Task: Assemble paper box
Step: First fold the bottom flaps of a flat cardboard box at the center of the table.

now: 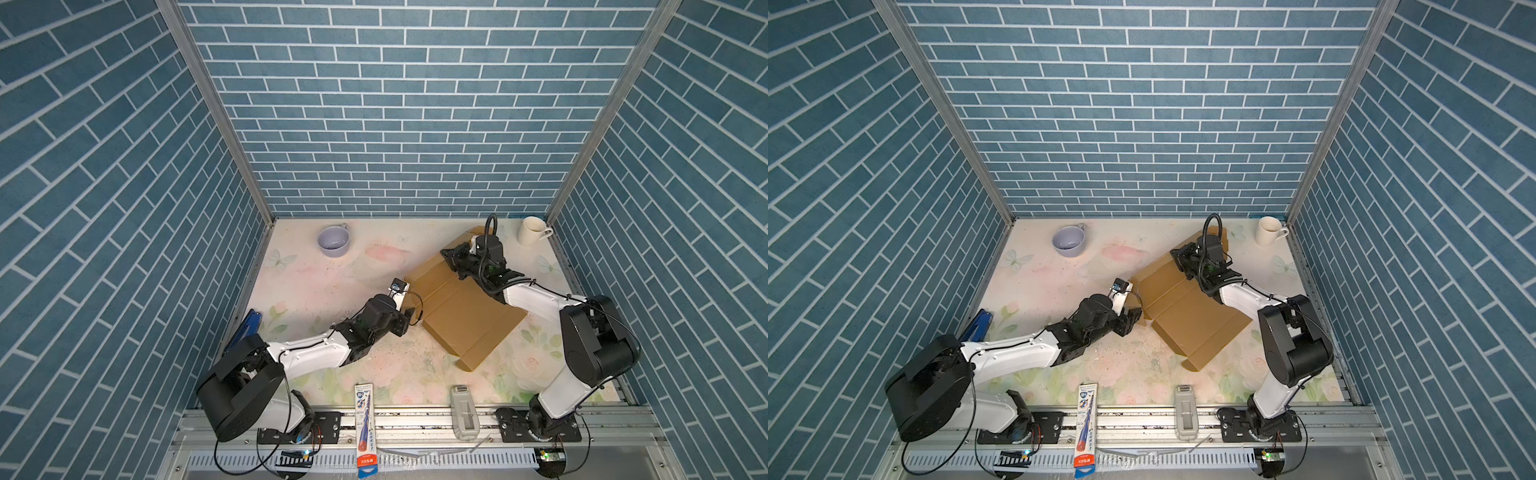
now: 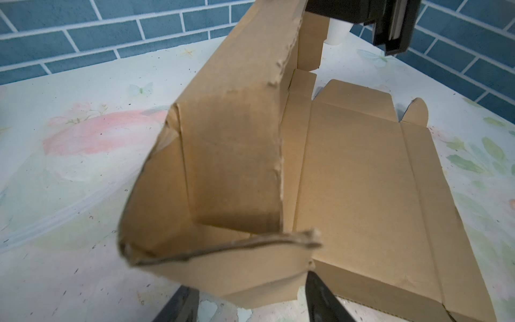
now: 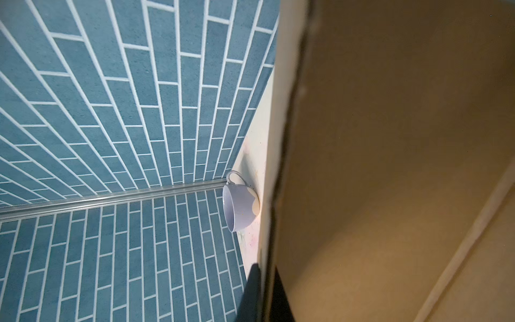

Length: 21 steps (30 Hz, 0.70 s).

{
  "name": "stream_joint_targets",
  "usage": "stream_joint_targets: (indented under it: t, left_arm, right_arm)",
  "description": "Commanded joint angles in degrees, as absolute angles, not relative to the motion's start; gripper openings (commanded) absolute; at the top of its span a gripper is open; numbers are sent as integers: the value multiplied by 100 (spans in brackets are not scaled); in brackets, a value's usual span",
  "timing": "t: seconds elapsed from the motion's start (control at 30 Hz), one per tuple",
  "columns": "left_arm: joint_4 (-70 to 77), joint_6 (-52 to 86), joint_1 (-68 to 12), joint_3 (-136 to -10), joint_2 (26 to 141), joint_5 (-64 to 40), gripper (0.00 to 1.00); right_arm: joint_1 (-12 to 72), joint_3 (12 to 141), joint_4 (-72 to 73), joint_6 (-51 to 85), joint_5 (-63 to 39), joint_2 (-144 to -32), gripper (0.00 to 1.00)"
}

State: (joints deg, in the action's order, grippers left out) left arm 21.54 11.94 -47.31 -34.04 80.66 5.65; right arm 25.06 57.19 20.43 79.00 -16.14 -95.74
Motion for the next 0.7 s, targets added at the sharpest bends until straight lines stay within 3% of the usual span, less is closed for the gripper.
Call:
stream_joint_targets:
  t: [0.0,0.67]
  left_arm:
    - [2449,1133,-4681,-3550,8219,464,59]
    - [2457,1441,-4676,-4252,8926,440,41]
  right_arm:
    - [2478,5487,1701,7576,-1573,-9490,3]
    - [2444,5315,1750,7576,-1556,-9418,3]
